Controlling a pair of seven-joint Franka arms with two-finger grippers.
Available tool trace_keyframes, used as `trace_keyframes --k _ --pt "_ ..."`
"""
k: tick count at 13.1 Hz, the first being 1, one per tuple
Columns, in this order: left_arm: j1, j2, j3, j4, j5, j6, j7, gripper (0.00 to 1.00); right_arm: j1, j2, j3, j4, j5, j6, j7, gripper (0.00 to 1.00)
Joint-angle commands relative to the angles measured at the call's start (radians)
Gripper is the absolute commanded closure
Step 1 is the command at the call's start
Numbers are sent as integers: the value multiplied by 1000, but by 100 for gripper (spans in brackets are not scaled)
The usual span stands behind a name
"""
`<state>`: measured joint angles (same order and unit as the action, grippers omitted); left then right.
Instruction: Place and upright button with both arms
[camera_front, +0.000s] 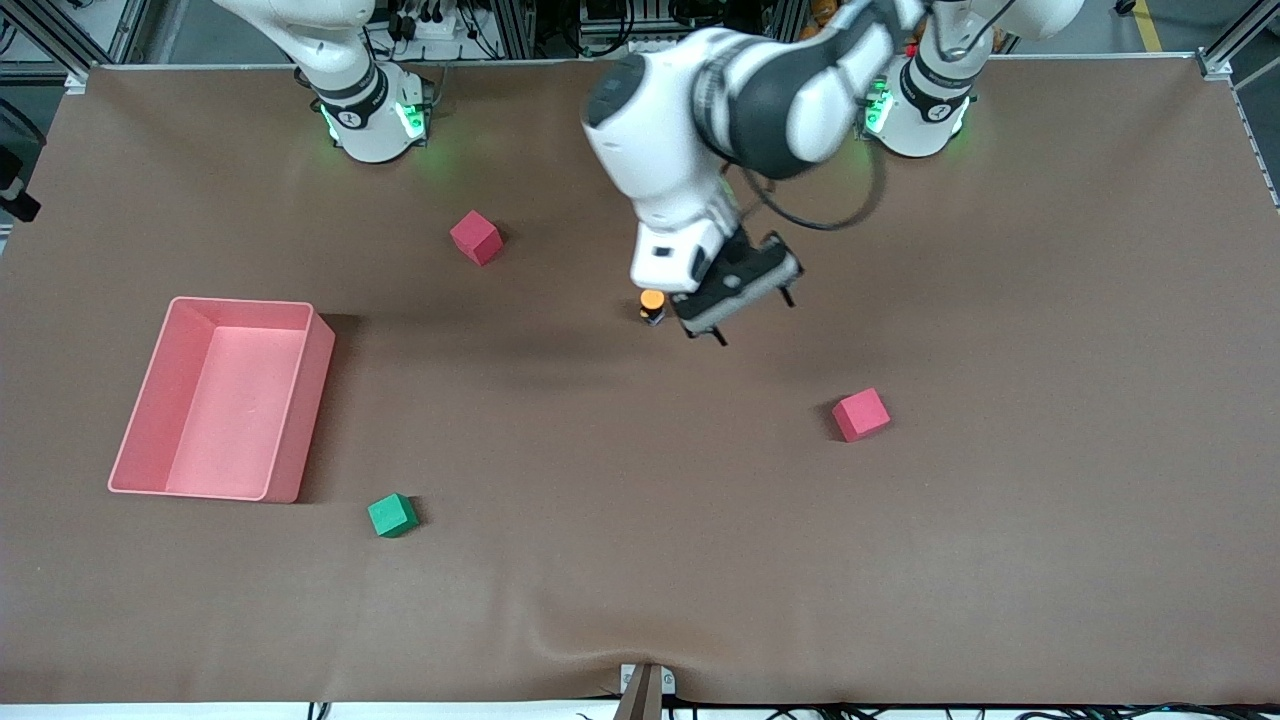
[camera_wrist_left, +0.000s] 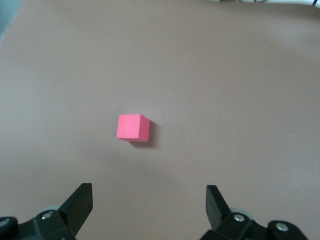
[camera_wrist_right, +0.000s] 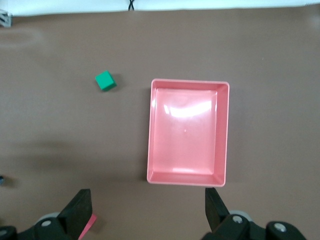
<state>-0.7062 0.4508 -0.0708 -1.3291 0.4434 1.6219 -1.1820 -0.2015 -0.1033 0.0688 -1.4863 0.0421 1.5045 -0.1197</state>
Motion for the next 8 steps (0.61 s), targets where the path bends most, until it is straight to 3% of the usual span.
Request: trace_keyframes --k 1,8 --pt "166 -84 -14 -35 -162 12 253 0 5 -6 -7 9 4 -62 9 0" --pt "542 -149 -15 -35 -306 6 913 0 7 -4 -4 4 5 -32 11 0"
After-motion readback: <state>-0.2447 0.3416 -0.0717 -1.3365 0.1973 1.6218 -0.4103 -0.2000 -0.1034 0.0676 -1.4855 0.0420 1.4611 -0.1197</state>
